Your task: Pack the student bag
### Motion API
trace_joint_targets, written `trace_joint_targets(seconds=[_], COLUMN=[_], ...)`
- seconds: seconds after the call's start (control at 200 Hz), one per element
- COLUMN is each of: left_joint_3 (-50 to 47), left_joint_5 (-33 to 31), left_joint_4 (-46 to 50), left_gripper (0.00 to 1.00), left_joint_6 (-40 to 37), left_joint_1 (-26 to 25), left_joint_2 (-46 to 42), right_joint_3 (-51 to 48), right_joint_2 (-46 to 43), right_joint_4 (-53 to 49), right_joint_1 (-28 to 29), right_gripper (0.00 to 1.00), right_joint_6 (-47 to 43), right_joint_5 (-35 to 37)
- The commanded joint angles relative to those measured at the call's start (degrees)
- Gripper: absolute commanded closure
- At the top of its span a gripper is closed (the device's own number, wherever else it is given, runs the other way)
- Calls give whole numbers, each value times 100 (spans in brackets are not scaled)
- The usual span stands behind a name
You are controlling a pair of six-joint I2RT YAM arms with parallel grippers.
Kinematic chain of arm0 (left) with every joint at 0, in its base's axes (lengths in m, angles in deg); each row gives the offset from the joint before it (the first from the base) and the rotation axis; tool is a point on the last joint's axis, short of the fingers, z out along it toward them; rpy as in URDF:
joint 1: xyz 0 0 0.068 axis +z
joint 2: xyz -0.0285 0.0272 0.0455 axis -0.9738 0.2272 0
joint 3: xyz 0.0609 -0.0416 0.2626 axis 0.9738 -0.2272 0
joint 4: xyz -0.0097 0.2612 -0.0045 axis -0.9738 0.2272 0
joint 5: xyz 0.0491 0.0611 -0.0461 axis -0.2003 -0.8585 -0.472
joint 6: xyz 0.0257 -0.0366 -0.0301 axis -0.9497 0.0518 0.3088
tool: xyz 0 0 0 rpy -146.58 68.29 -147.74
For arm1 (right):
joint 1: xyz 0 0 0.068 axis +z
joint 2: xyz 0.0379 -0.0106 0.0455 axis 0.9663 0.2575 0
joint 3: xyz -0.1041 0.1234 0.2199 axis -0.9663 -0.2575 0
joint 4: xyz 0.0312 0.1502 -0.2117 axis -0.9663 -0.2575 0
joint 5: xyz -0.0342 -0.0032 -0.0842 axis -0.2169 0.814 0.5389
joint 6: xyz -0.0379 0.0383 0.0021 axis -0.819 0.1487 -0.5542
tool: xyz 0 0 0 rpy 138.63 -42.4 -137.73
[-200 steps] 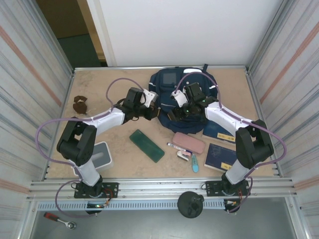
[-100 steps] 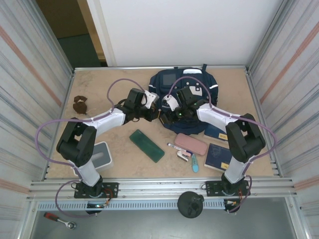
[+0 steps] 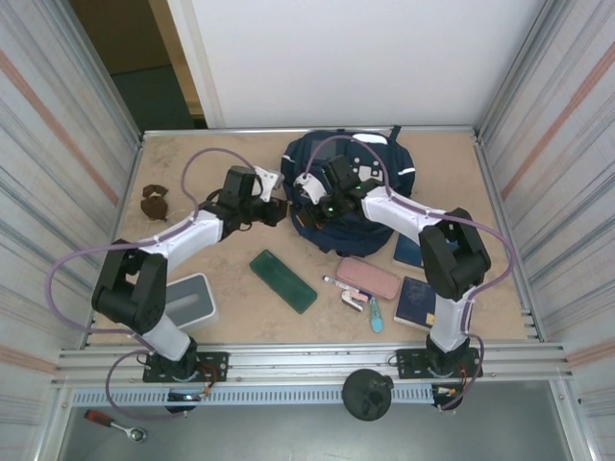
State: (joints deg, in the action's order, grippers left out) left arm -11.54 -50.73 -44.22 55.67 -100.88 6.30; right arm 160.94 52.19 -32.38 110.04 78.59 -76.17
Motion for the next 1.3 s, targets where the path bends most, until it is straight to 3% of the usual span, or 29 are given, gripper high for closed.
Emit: trace_joint_targets(seconds=[0.0,0.371,0.691,0.917,1.293], left_joint_3=[-248,-560,31,425,1319], left_joint_5=[-290,-384,-742,-768,-1359], left_joint_4=[15,-1,170,212,334], left_gripper=[100,100,100,100,100], left_joint_6=[65,206,243,182,275], left_joint_1=[118,163,167,219,530], left_joint_2=[-454,-542,69,505,1589], right_joint_3=[423,-394,-842,-824,-783], right_joint_2=[166,-613,-1283,-1363,-1330], right_joint_4=[-308,-369,-515,-516,-534], right_joint_1=[149,-118,-664,-754,-815], right_gripper=[100,100,100,100,100], right_joint_6=[-286,-322,-411,-420,-455], right_joint_5=[-341,50,-62,-237,-581])
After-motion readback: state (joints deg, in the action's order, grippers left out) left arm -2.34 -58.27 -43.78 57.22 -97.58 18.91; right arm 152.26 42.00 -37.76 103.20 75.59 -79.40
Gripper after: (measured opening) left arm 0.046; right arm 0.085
